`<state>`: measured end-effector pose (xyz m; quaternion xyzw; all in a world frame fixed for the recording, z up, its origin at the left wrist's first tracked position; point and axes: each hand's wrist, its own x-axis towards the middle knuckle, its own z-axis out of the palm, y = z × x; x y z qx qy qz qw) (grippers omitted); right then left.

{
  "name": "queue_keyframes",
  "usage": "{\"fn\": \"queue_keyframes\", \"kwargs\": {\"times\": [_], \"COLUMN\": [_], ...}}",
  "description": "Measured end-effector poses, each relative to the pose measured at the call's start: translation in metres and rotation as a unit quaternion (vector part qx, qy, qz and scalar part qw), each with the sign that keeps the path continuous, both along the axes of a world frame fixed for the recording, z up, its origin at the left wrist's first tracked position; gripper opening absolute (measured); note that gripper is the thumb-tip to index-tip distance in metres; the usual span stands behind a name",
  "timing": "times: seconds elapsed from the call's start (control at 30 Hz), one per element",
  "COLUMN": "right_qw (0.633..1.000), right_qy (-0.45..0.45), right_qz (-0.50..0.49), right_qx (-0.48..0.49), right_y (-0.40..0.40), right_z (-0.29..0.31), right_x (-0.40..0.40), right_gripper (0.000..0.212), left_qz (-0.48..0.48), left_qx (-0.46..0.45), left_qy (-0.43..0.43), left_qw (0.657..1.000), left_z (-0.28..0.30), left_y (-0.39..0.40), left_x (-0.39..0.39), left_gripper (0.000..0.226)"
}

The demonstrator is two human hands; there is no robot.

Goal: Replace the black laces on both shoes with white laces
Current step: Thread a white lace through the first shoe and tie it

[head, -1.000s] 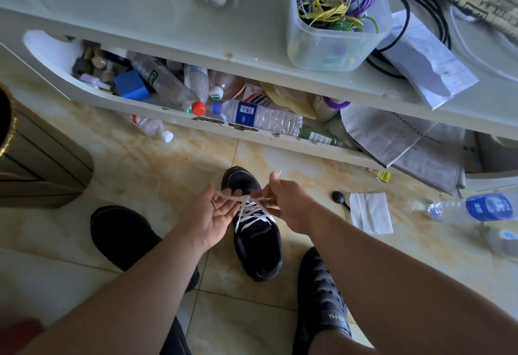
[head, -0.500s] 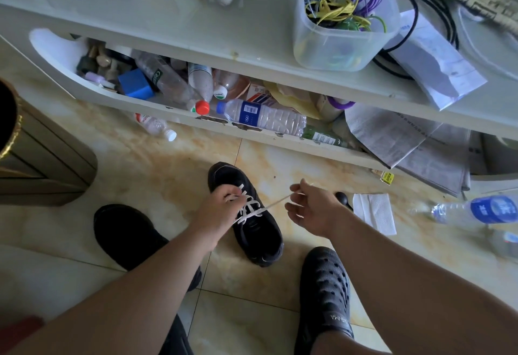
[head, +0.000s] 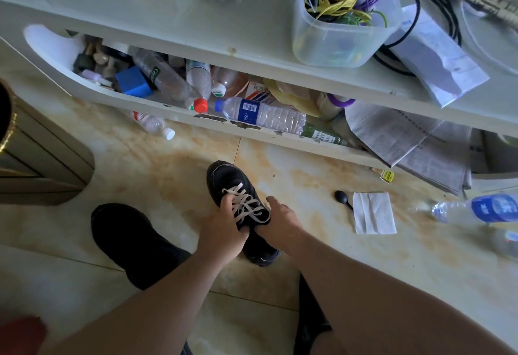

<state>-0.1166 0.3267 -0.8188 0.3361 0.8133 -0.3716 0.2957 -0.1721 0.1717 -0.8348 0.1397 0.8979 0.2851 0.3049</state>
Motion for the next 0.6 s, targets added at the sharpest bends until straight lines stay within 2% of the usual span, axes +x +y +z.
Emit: {"fn": "queue_keyframes", "kwargs": {"times": [0.1, 0.27, 0.33, 0.4, 0.43, 0.53, 0.6], "right_qw": [0.997, 0.993, 0.994, 0.996, 0.996, 0.993, 0.985], "right_qy": [0.033, 0.052, 0.058, 0.047, 0.036, 0.018, 0.017], "right_qz": [-0.026, -0.106, -0.086, -0.072, -0.069, -0.067, -0.084], "right_qx": [0.062, -0.017, -0.023, -0.033, -0.042, -0.093, -0.15], "right_y": [0.004, 0.018, 0.02, 0.027, 0.033, 0.055, 0.06], "right_z": [-0.009, -0.004, -0.004, -0.005, -0.003, 0.007, 0.016], "right_x": [0.006, 0.014, 0.015, 0.019, 0.022, 0.021, 0.011], "right_gripper": [0.041, 0.058, 0.041, 0.017, 0.012, 0.031, 0.037], "left_qz": [0.009, 0.081, 0.084, 0.076, 0.065, 0.001, -0.05], "left_qx": [-0.022, -0.02, -0.008, -0.007, -0.018, -0.062, -0.072], "left_qy": [-0.006, -0.062, -0.078, -0.091, -0.088, -0.066, -0.043], "left_qw": [1.0, 0.995, 0.993, 0.993, 0.994, 0.996, 0.995], "left_z": [-0.009, -0.015, -0.013, -0.009, -0.006, 0.006, 0.018], "left_y": [-0.006, -0.018, -0.016, -0.017, -0.017, -0.017, -0.009], "left_x": [-0.004, -0.022, -0.025, -0.027, -0.028, -0.032, -0.034], "left_gripper": [0.07, 0.042, 0.042, 0.053, 0.06, 0.073, 0.075]}}
